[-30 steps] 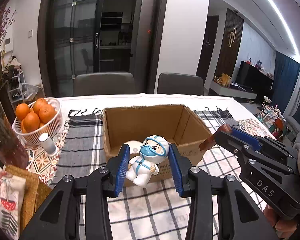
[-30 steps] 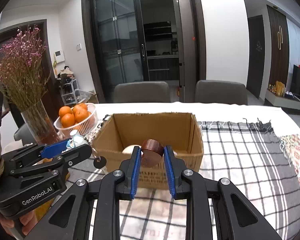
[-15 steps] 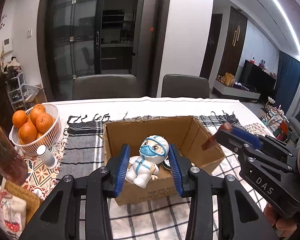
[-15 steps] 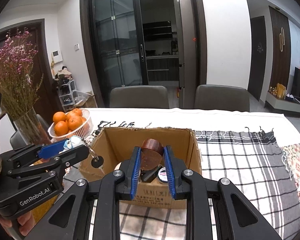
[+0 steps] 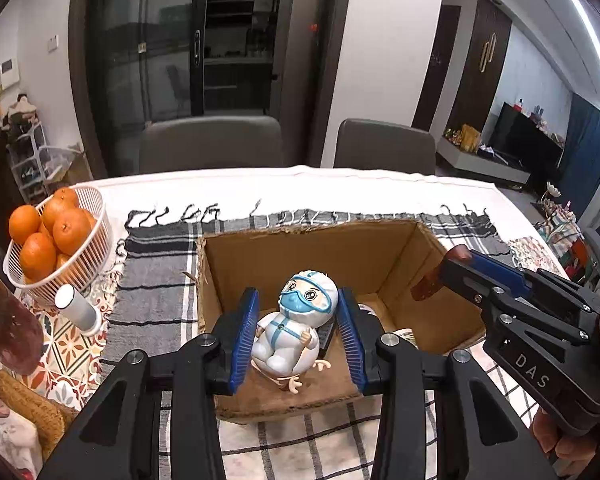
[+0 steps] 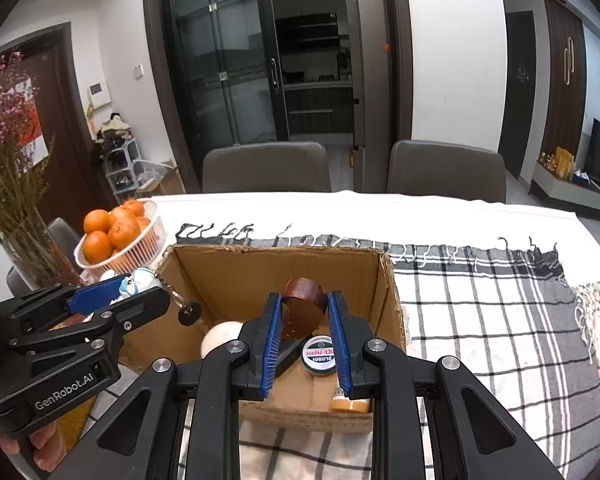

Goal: Organize rigid objects
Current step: 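Carry the comb and keychain into the box and open both tools, then withdraw both tools from the box toward the silver mouse on the cloth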

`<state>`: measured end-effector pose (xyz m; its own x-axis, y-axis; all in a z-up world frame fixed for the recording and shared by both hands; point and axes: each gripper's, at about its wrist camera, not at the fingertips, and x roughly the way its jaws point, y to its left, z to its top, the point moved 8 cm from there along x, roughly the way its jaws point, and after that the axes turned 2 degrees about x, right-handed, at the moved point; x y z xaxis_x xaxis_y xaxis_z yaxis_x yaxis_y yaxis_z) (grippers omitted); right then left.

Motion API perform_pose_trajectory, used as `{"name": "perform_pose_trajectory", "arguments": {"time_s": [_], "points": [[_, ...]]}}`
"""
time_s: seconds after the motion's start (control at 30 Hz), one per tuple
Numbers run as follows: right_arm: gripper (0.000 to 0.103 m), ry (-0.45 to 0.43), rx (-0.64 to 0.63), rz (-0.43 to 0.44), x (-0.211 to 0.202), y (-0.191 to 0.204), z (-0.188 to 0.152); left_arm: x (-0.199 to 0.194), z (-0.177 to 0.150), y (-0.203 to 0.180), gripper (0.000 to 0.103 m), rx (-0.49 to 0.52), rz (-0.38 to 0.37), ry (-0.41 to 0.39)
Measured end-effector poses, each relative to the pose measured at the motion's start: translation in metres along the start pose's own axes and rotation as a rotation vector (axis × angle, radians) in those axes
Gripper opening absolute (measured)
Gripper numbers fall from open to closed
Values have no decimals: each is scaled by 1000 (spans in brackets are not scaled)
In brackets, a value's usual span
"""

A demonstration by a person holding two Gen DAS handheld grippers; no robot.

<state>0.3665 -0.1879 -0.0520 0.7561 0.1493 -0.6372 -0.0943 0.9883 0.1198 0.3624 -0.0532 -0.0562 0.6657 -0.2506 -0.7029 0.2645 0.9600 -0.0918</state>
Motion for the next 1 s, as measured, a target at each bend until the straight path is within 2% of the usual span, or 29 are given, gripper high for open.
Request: {"name": "perform_pose_trajectory", "arguments": {"time_s": [0.13, 0.17, 0.2, 0.27, 0.37, 0.47, 0.53, 0.77, 0.83, 0.9, 1.0], "points": [[26, 44, 11, -4, 15, -3, -5, 13, -4, 0, 40, -4, 5, 47], [28, 56, 18, -4, 19, -5, -6, 16, -6, 0, 42, -8, 5, 60], [35, 71, 26, -6, 22, -7, -7, 17, -7, 0, 46, -11, 3, 66], [40, 98, 50, -12, 27, -13, -12, 17, -9, 0, 53, -8, 18, 64], [40, 111, 58, -28, 29, -17, -17, 13, -13, 1, 54, -4, 41, 50], [40, 107, 53, -36, 23, -17, -21, 4, -18, 3, 55, -10, 56, 33], [41, 100, 52, -36, 17, -16, -23, -3, -18, 3, 61, -12, 70, 17], [44, 57, 44, -37, -12, -5, -30, -40, -27, 5, 65, 1, 123, -56], [46, 43, 40, -38, -23, -1, -34, -52, -32, 5, 69, 5, 136, -72], [53, 28, 36, -42, -34, 2, -37, -64, -38, 4, 70, 6, 140, -88], [57, 7, 21, -48, -51, 8, -43, -80, -48, 3, 76, 16, 153, -110]]}}
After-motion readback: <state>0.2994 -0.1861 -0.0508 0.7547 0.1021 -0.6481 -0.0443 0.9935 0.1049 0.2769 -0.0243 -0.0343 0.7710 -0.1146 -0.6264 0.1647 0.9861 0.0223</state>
